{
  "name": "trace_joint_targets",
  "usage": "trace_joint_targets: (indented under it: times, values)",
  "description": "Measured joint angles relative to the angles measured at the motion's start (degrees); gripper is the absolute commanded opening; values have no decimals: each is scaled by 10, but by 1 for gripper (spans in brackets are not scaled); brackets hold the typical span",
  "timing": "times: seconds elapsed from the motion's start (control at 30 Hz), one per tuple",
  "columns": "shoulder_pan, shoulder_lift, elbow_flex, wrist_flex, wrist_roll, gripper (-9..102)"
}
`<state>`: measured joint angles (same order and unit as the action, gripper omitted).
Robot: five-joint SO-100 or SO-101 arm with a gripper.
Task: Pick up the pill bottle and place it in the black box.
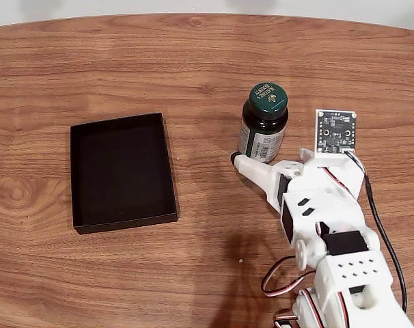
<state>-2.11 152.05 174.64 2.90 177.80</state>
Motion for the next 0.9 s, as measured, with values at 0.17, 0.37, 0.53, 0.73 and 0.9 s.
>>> trace_joint_targets:
  times: [0.17,0.37,0.53,0.73,0.9]
  values:
    - [13,-91,0,-102,0,42]
    - [14,-200,0,-227,11,41]
    - [10,-278,0,-310,11,40]
    - [-5,-342,-18,-345,11,39]
    - [-1,-398,-59,-353,11,39]
